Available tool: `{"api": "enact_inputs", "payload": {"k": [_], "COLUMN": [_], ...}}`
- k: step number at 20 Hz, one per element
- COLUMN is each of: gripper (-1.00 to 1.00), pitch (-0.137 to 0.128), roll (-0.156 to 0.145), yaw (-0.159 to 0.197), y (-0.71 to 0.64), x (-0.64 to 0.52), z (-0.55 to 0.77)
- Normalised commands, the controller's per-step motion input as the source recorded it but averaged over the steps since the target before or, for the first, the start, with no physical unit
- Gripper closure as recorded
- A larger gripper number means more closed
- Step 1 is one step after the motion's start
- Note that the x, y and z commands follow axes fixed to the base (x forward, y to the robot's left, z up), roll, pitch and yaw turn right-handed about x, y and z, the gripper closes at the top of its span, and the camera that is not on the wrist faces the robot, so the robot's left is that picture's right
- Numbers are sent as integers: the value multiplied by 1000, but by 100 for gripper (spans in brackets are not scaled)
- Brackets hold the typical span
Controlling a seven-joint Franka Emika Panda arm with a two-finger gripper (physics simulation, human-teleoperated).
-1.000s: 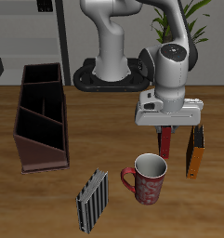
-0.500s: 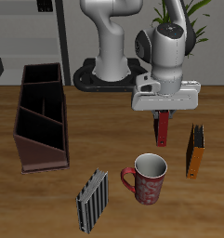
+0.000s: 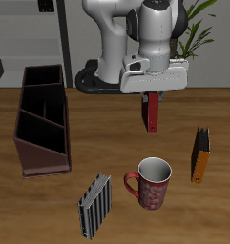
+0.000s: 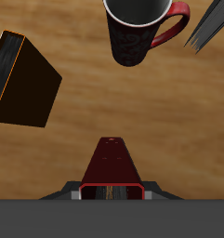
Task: Place the red book into the right desk caddy's front compartment
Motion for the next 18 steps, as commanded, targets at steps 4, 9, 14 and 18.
{"api": "enact_inputs", "payload": {"k": [4, 9, 14, 18], "gripper": [100, 100, 100, 100], "pitch": [-44, -48, -29, 14], "roll": [-46, -55, -54, -58], "yaw": [51, 79, 111, 49], "y": [-599, -634, -543, -584], "x": [-194, -219, -164, -54], "z": [342, 350, 142, 60]}}
